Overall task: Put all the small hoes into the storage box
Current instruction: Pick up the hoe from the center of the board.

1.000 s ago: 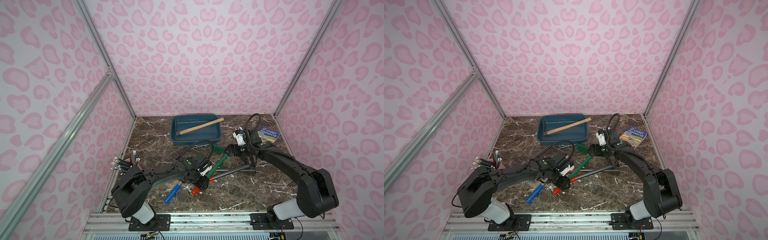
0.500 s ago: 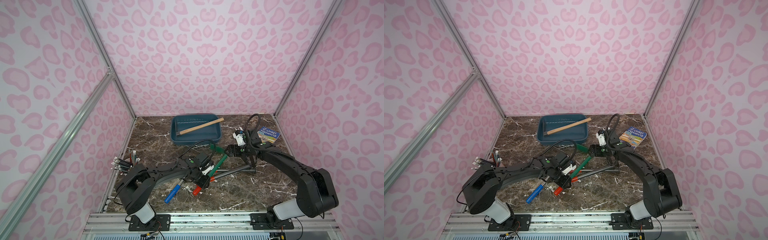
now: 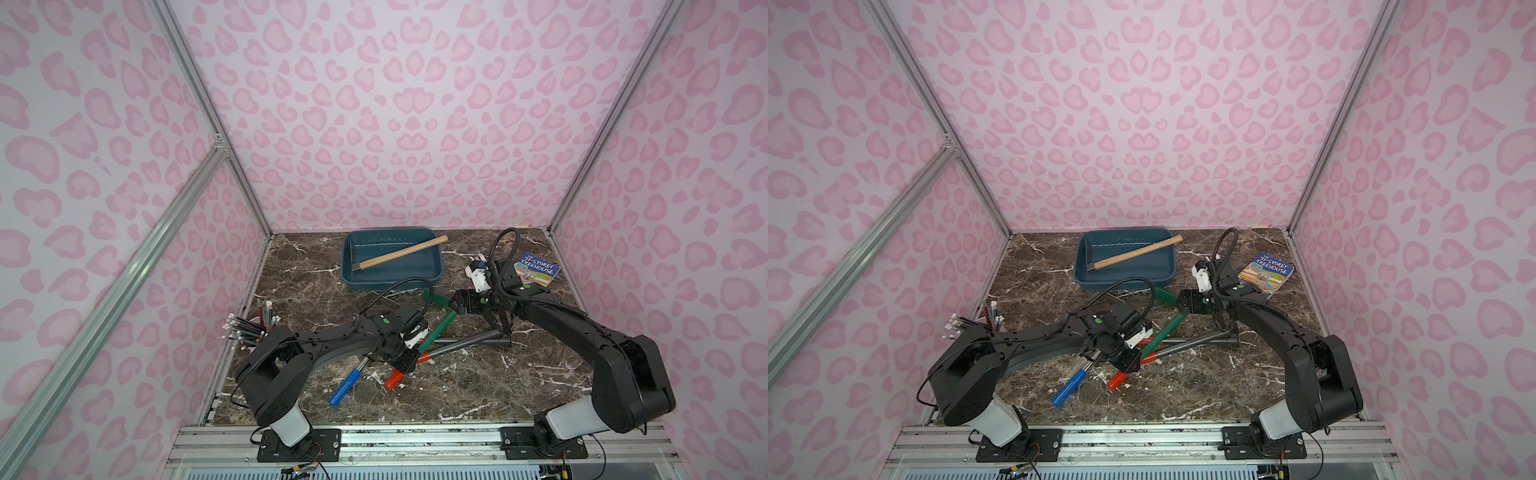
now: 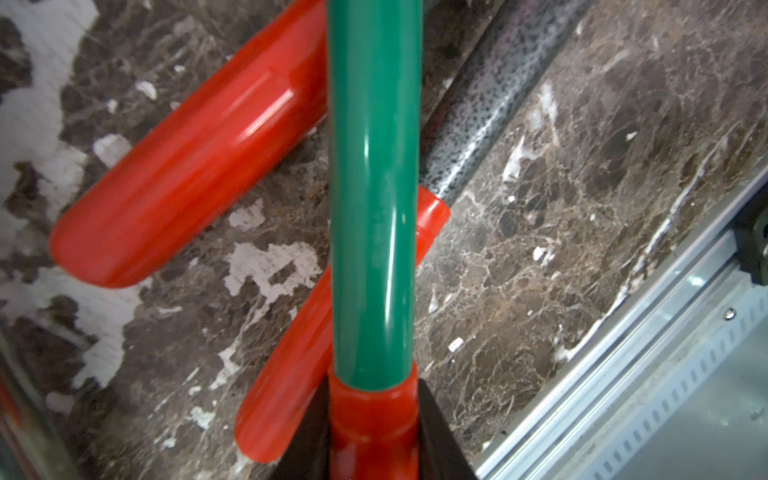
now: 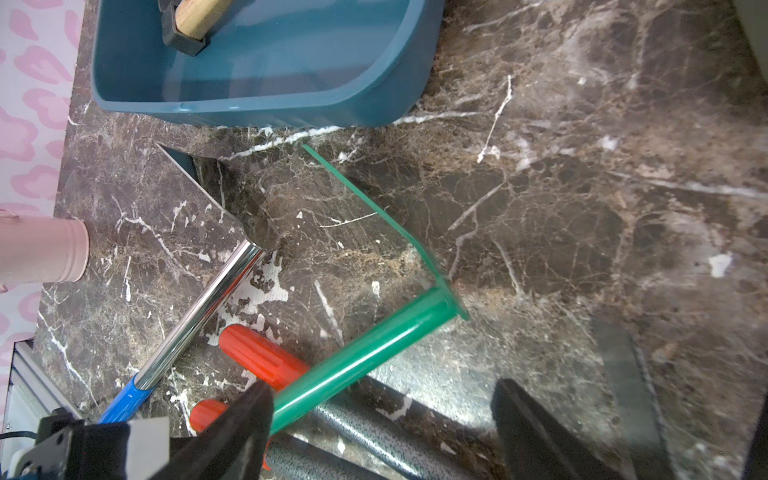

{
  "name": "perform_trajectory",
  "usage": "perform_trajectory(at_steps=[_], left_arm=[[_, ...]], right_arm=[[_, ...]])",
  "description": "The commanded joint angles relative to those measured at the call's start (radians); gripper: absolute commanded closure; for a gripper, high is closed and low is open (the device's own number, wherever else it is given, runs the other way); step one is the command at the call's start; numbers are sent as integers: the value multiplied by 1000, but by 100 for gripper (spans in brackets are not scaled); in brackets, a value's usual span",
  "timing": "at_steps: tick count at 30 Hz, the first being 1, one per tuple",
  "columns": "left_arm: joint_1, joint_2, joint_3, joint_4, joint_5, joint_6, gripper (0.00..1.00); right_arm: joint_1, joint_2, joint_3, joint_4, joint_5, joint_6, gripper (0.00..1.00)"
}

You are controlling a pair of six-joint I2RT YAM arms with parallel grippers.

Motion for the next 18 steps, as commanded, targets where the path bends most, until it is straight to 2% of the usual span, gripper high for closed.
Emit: perform_trajectory(at_steps=[1, 4, 9, 18], left_arm=[[0, -2, 18, 6, -4, 3, 76], [0, -9, 32, -3, -10, 0, 80], [1, -33, 65, -20, -34, 0, 96], [0, -88, 73, 15, -128, 11, 96]], right_arm=[[2, 3, 15, 16, 7, -5, 13], [2, 2, 15, 17, 0, -2, 13], [2, -11, -13, 38, -16, 32, 13], [8, -72, -87, 104, -83, 133, 12]])
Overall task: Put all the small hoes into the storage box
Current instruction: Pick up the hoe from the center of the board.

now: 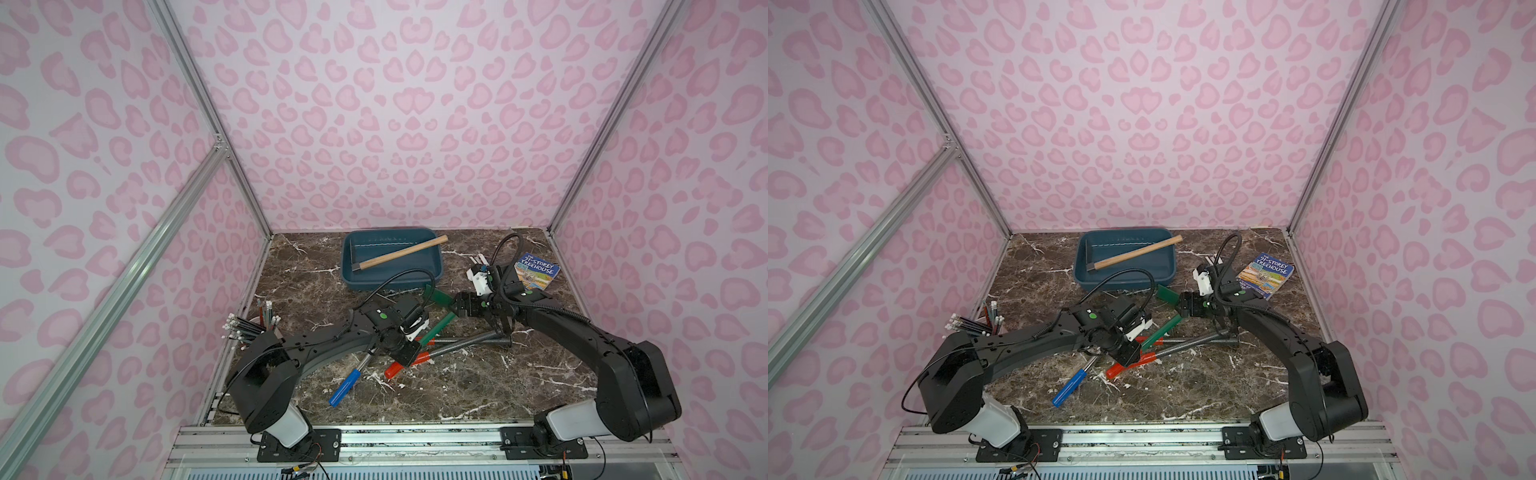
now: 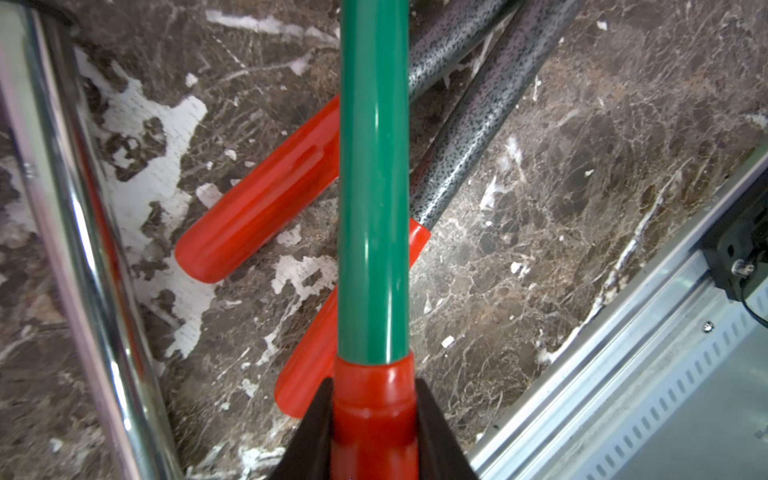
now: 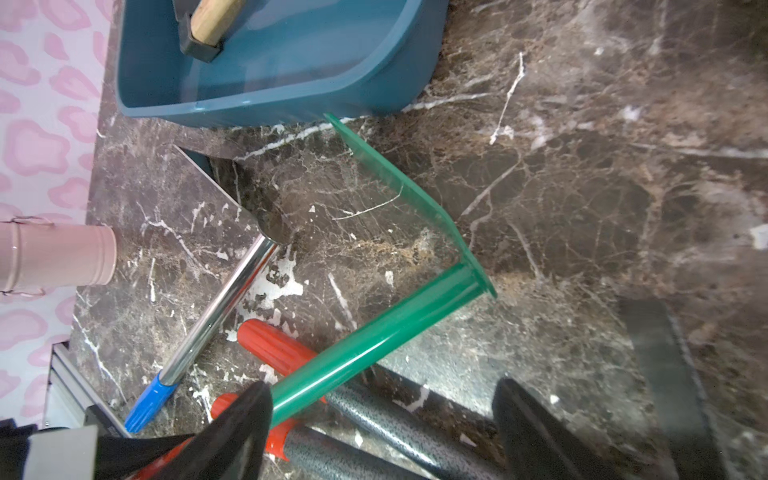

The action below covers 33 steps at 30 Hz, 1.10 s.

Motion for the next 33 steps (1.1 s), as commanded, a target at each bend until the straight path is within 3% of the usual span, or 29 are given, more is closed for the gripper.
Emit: perform_trajectory(at_steps=[1, 8, 16, 33], left_arm=[[0, -27, 7, 80, -54, 9, 96], [0, -63, 16, 117, -79, -8, 96], [0, -56, 34, 122, -71, -15, 96], [1, -55, 56, 118, -54, -24, 96]], right_arm=[[1, -25, -23, 62, -54, 67, 12], [24, -60, -106, 191, -157, 238, 11], [93, -49, -180, 341, -177, 446, 11], [171, -36, -339, 702, -151, 856, 31]])
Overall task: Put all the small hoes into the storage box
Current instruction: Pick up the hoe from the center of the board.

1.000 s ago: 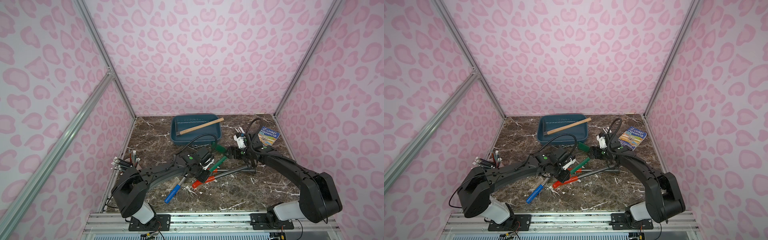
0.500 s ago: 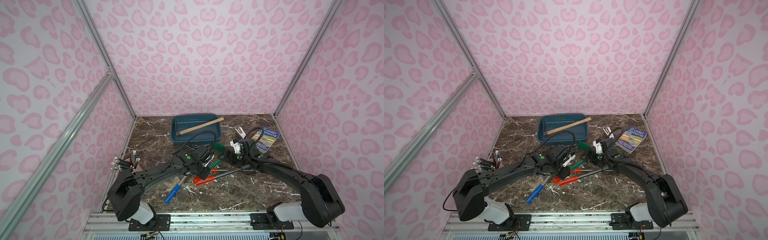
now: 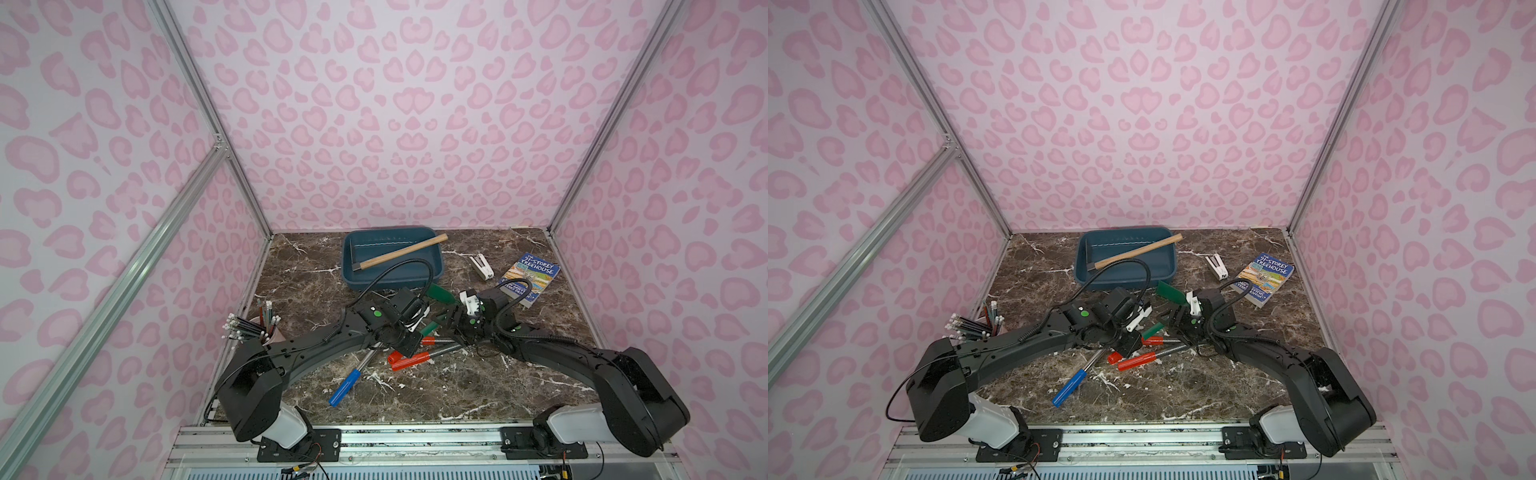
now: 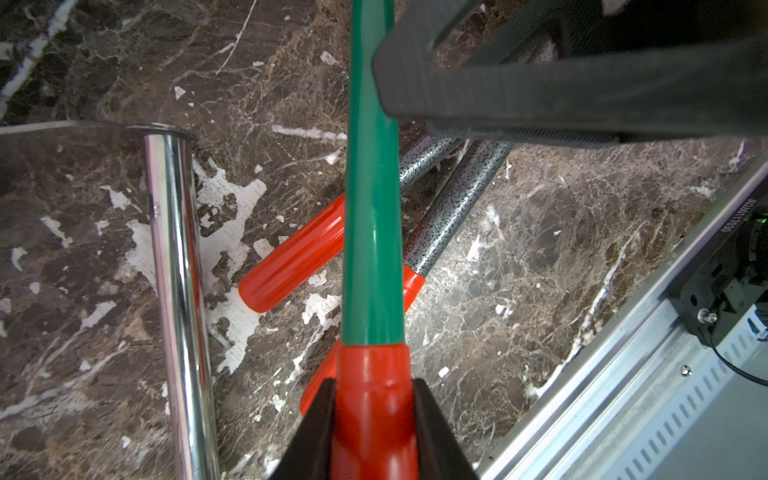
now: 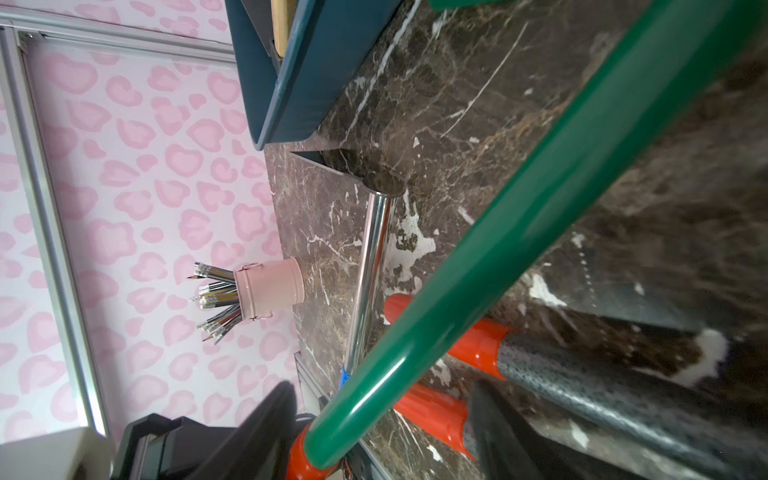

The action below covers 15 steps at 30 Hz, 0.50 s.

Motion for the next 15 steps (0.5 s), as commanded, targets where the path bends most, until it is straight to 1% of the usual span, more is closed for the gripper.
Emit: perform_trajectory(at_steps=[1, 4, 6, 9, 15], left_arm=[[0, 0, 20, 81, 9, -4, 96], [0, 8, 27, 72, 19, -1, 96], [0, 12, 30, 68, 19, 2, 96], [0, 10, 39, 69, 21, 1, 96], [1, 24, 64, 58, 33, 5, 96]], right_arm=[[21, 17, -7, 138, 24, 108, 31], [55, 47, -15, 185, 54, 183, 35], [79, 77, 0, 191, 69, 205, 35], [109, 110, 32, 183, 96, 219, 33], [138, 146, 29, 236, 144, 277, 33]])
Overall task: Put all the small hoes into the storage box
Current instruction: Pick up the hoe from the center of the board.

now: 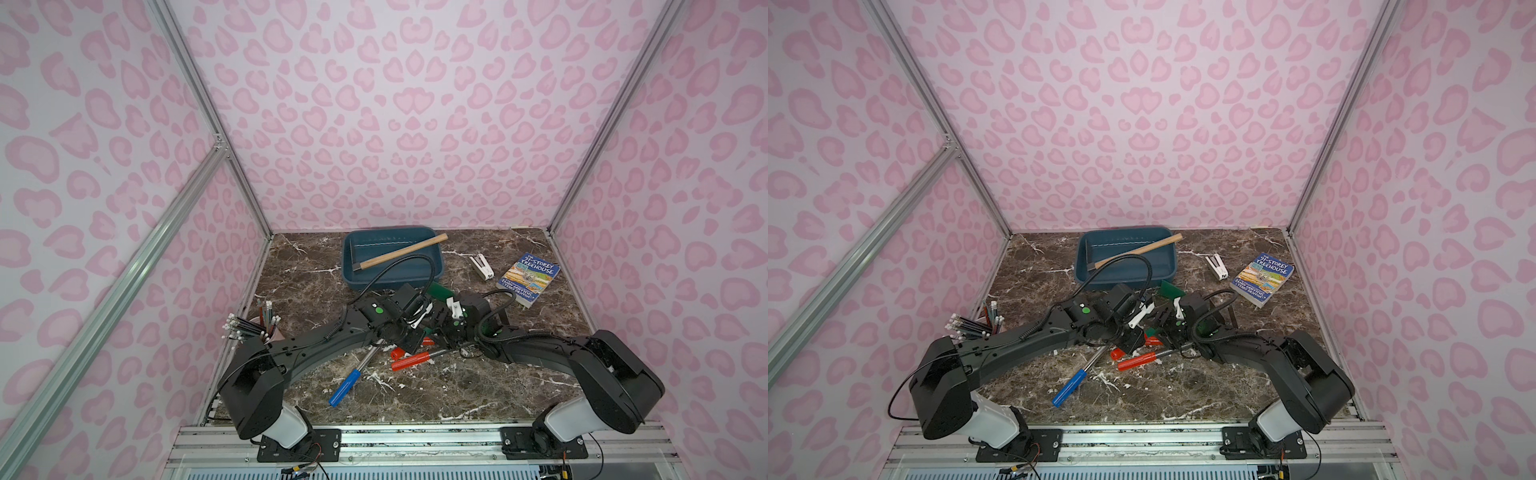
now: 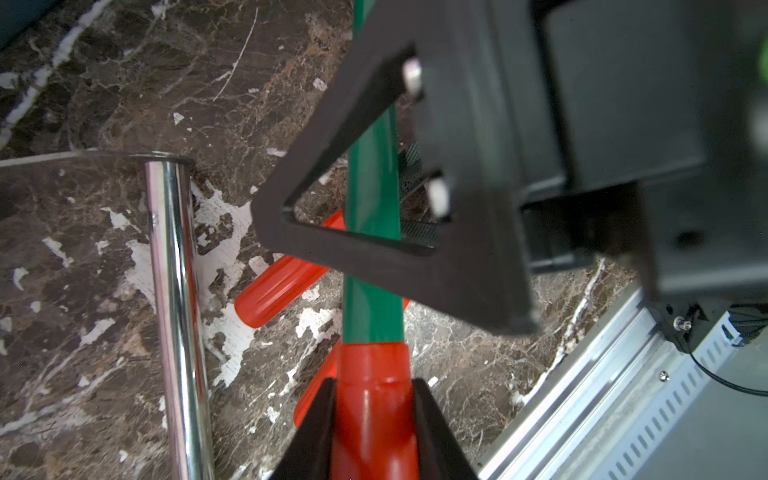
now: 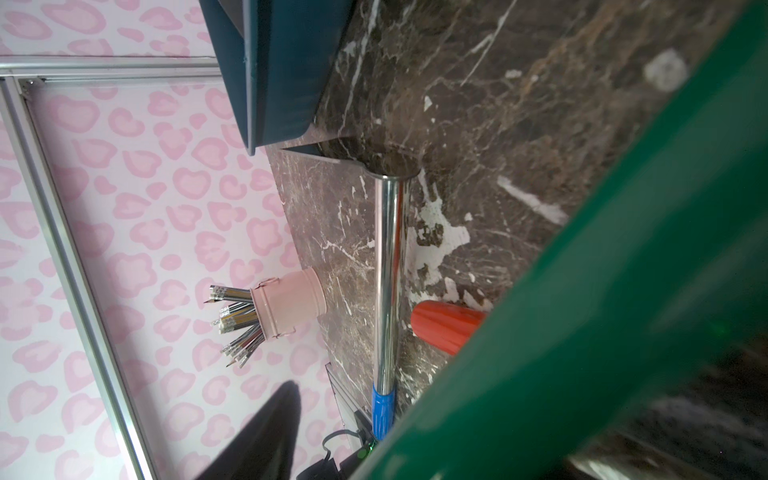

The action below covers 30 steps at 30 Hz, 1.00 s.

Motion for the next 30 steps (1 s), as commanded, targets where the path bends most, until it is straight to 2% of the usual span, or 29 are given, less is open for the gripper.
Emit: perform_trajectory(at_steps=[1, 5, 16, 27, 30], left_arm=[[0, 4, 20, 59, 10, 8, 96], [0, -6, 16, 58, 18, 6, 96], [-1, -30, -11, 70, 40, -8, 96], [-3, -69, -39, 91, 45, -9, 96], [-2, -75, -38, 91, 37, -6, 96]], right_arm=[[10, 15, 3, 91, 48, 51, 33], [16, 51, 3, 149, 52, 95, 37], [62, 100, 22, 202, 122, 167, 56], [108, 60, 25, 142, 198, 171, 94], [126, 25, 34, 89, 242, 153, 100]])
